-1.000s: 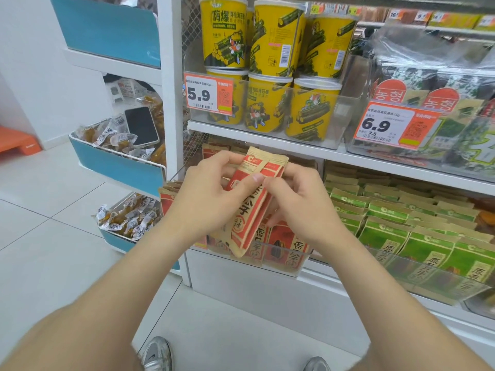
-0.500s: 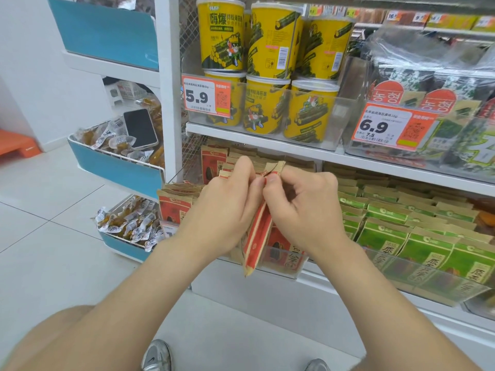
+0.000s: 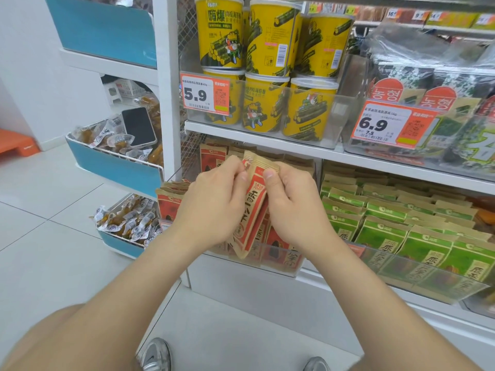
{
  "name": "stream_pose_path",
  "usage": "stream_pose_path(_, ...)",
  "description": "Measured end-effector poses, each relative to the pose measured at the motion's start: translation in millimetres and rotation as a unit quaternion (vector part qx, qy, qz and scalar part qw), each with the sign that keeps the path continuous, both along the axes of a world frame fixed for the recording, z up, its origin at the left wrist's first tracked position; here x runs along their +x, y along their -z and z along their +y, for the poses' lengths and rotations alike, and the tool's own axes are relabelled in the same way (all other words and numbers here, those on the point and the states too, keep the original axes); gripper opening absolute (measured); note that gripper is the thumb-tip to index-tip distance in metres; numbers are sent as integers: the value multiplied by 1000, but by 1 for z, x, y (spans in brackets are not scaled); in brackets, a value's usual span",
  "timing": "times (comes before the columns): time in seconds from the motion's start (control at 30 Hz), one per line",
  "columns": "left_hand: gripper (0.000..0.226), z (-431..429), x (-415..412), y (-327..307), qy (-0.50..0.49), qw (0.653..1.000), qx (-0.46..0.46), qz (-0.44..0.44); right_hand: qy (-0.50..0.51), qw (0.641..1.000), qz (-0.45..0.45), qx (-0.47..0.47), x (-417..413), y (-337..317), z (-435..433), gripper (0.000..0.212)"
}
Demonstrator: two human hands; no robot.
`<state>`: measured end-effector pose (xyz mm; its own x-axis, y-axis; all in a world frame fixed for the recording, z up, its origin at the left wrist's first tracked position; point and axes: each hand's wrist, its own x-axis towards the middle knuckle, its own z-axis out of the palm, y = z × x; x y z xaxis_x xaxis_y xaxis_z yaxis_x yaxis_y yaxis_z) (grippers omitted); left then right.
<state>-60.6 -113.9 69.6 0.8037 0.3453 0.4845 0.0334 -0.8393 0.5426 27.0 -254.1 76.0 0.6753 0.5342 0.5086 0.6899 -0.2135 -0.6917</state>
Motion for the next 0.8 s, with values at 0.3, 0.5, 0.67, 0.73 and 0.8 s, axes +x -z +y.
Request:
stream_pose_path(0.3, 21, 5, -2, -4, 16, 996, -80, -24, -2, 997, 51, 54, -3, -1, -1, 32)
stream_pose_path(0.5, 20, 2, 0, -4, -45, 994, -69, -76, -22, 996, 81, 30, -12, -6, -4, 16)
stream_pose_path(0.67, 27, 0, 0, -5, -43, 997, -46, -40, 11, 998, -54, -8, -9, 4, 0, 24)
stream_pose_path(0.73, 30, -1, 1, -7, -48, 998, -42, -22, 44, 991, -123, -41, -8, 10, 1, 27)
stream_pose_path(0.8, 34, -1, 1, -9, -67, 996, -56, -9, 65, 984, -160, -49, -9, 13, 3, 29)
